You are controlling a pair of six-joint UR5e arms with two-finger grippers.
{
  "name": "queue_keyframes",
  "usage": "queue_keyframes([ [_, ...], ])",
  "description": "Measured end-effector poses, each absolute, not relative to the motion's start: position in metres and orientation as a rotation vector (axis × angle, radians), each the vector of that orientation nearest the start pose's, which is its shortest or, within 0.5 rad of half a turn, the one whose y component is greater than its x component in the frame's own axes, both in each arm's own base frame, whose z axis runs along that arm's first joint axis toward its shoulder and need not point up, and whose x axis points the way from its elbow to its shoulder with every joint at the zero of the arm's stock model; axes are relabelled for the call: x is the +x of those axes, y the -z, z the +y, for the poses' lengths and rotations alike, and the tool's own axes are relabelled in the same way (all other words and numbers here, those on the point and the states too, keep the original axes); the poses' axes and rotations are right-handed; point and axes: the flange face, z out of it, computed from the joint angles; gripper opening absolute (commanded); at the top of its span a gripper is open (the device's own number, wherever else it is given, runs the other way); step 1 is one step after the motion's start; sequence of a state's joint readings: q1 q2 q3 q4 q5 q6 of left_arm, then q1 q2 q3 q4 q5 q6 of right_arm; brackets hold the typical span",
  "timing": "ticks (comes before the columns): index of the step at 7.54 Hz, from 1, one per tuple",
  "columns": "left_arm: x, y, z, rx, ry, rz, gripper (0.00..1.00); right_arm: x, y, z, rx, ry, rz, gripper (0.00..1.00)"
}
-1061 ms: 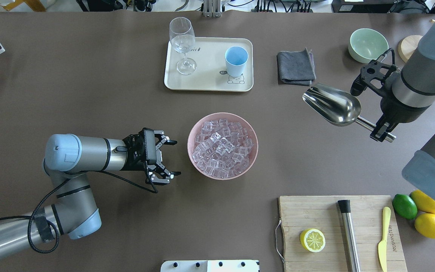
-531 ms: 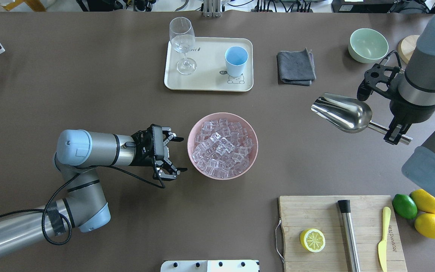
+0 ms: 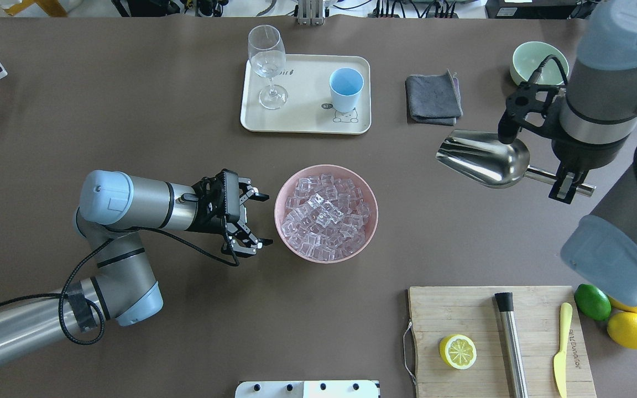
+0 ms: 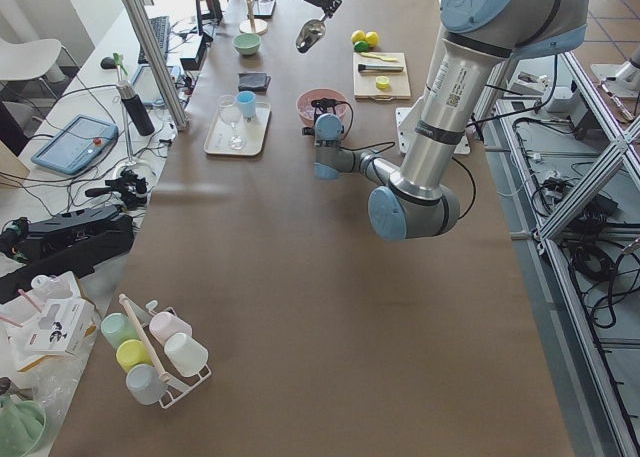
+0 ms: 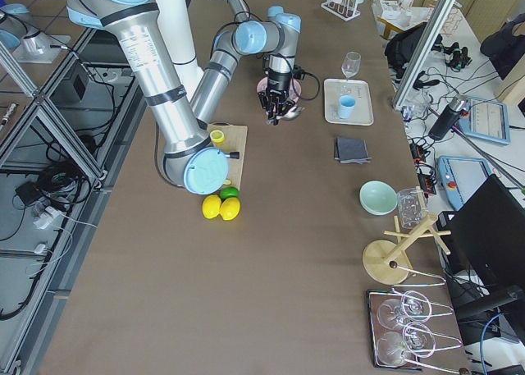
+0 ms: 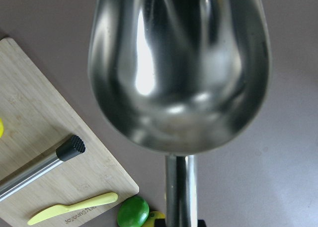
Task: Put ice in cup with scoop
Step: 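Lift the metal scoop off the table with the right gripper, then carry the scoop over the pink bowl and tilt it downward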
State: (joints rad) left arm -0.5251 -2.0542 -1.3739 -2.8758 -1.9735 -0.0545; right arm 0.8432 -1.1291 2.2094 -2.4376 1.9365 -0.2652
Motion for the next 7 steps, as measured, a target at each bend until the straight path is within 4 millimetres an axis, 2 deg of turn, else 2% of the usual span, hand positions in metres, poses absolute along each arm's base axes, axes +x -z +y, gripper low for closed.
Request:
queue_keyframes([
  [2, 0.528, -0.326, -0.401, 1.245, -1.088, 1.17, 0.98, -0.283, -0.212, -0.408, 0.051, 1.089, -0.37, 0.0],
  [5, 0.529, -0.327, -0.394, 1.239, -1.096, 1.179, 0.98, -0.357, -0.164, -0.399, -0.156, 1.171, -0.313, 0.0],
  [7, 0.528, -0.331, -0.394, 1.234, -1.096, 1.176, 0.98, -0.394, -0.14, -0.405, -0.247, 1.186, -0.278, 0.0],
])
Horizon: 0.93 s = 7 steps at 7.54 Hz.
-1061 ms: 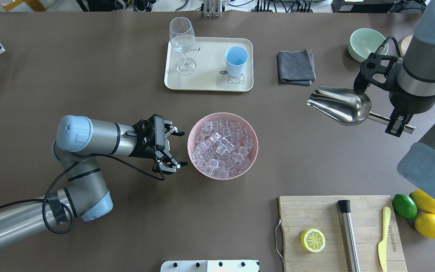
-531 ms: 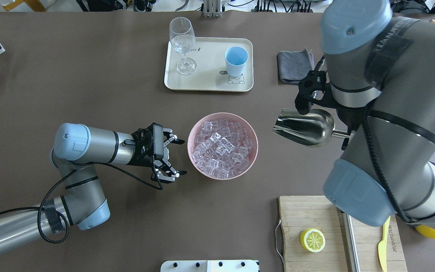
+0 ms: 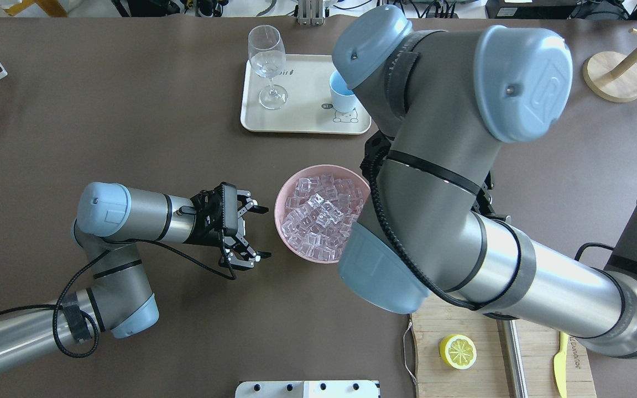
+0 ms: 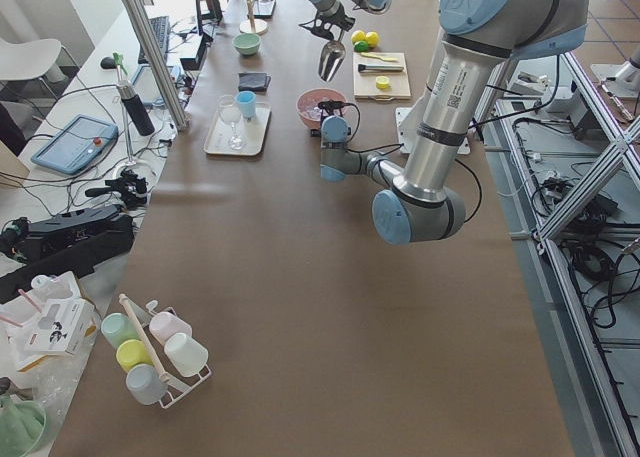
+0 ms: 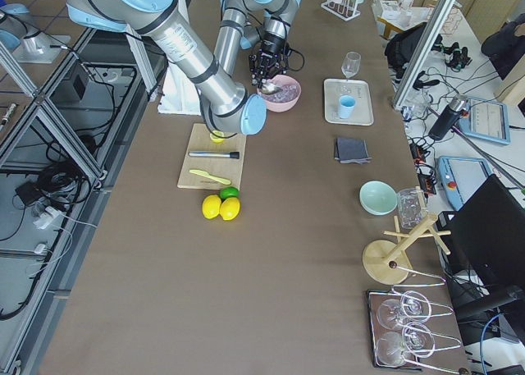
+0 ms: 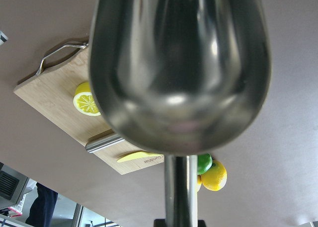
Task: Put ice in cup with scoop
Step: 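Carry the scoop over the pink bowl and tilt it downward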
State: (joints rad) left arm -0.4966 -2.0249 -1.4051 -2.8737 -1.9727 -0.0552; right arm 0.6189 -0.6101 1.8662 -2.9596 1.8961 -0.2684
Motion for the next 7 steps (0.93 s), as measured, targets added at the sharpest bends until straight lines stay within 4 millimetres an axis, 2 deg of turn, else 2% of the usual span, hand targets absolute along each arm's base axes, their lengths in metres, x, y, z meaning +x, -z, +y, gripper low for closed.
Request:
queue_keyframes([
  [2, 0.528, -0.332, -0.394, 1.236, -1.09, 1.17, 0.98, -0.432, -0.126, -0.415, -0.32, 1.194, -0.232, 0.0],
  [3, 0.528, -0.334, -0.394, 1.234, -1.089, 1.168, 0.98, -0.447, -0.129, -0.416, -0.352, 1.202, -0.198, 0.0],
  [5, 0.527, -0.339, -0.392, 1.23, -1.09, 1.166, 0.98, -0.469, -0.133, -0.405, -0.385, 1.241, -0.109, 0.0],
  [7, 0.527, -0.338, -0.392, 1.232, -1.089, 1.167, 0.98, -0.481, -0.133, -0.395, -0.4, 1.27, -0.057, 0.0],
])
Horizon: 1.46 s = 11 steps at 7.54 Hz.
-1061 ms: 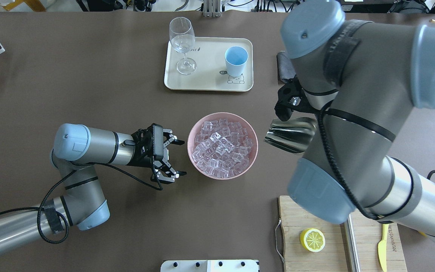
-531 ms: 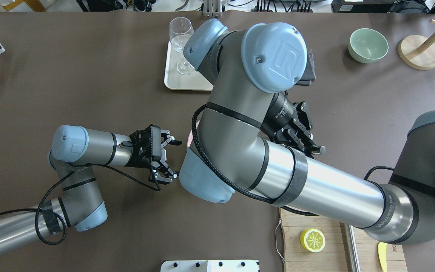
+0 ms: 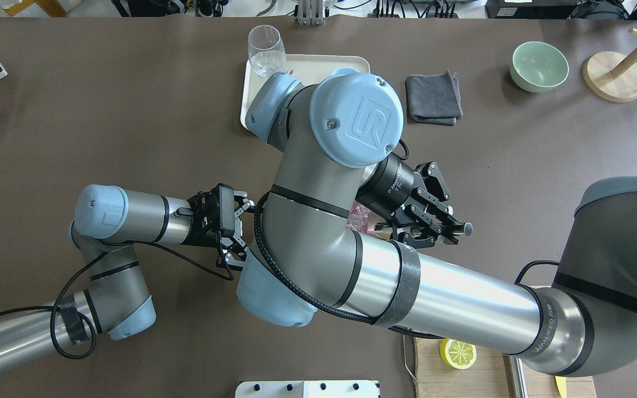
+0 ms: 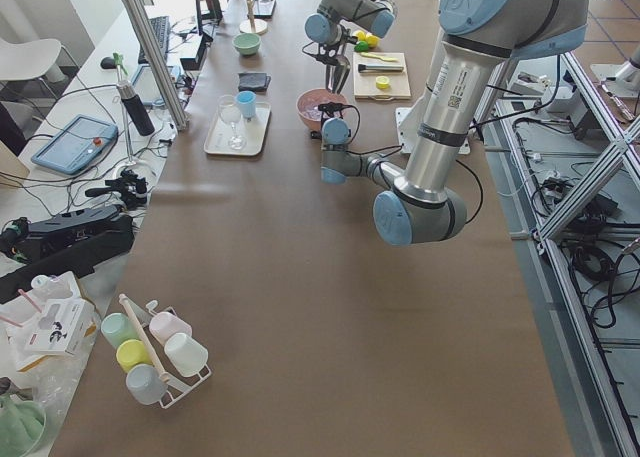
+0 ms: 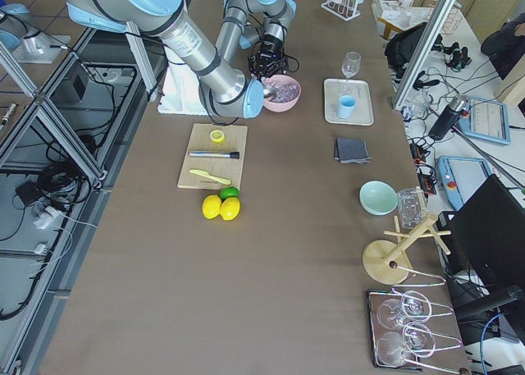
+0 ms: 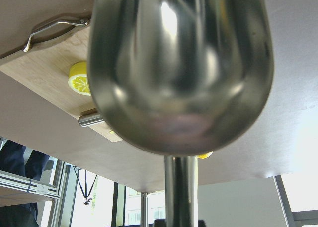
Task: Put ice in cup with scoop
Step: 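Carry the scoop over the pink bowl and tilt it downward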
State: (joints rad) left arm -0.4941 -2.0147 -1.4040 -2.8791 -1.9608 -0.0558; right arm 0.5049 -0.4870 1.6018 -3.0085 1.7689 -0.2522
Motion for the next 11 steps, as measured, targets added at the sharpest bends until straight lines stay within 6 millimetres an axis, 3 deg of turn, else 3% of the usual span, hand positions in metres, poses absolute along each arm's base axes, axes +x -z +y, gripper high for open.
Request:
queue_keyframes([
  [5, 0.528, -0.337, -0.393, 1.233, -1.089, 1.168, 0.98, -0.496, -0.125, -0.397, -0.416, 1.278, -0.026, 0.0],
  [11, 0.527, -0.34, -0.394, 1.228, -1.086, 1.165, 0.98, -0.527, -0.137, -0.414, -0.398, 1.259, -0.028, 0.0],
])
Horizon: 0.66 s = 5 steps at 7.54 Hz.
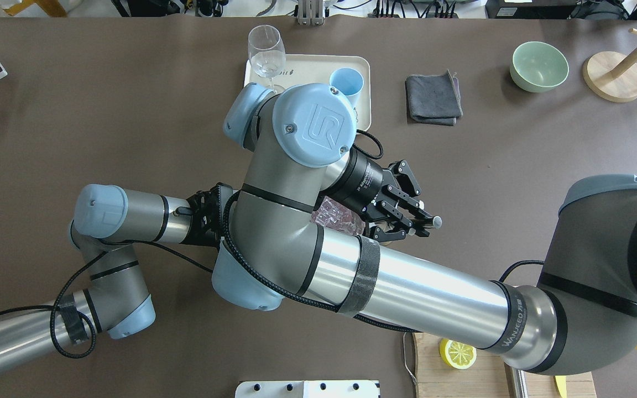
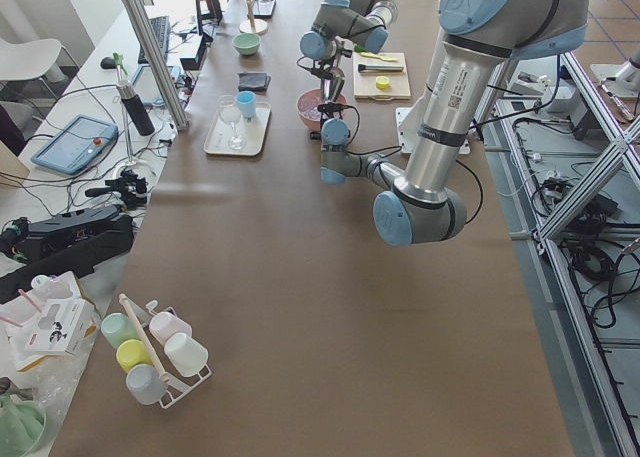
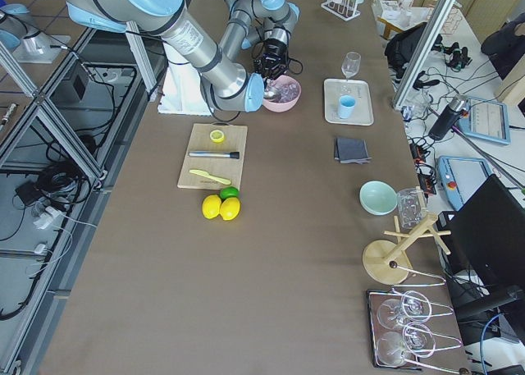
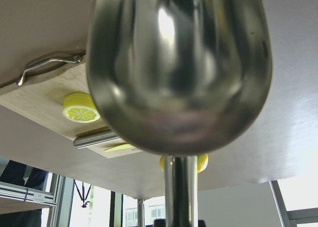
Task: Put ice in cup with scoop
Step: 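Carry the scoop over the pink bowl and tilt it downward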
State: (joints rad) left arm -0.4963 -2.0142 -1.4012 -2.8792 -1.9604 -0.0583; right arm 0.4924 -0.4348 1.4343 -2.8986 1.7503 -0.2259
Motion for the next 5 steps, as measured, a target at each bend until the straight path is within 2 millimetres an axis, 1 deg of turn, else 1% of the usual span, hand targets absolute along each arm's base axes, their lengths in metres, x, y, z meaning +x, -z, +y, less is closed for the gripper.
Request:
queue_keyframes([
  [5, 0.533, -0.337, -0.396, 1.225, -1.086, 1.166, 0.98, -0.548, -0.151, -0.423, -0.322, 1.231, -0.061, 0.0],
])
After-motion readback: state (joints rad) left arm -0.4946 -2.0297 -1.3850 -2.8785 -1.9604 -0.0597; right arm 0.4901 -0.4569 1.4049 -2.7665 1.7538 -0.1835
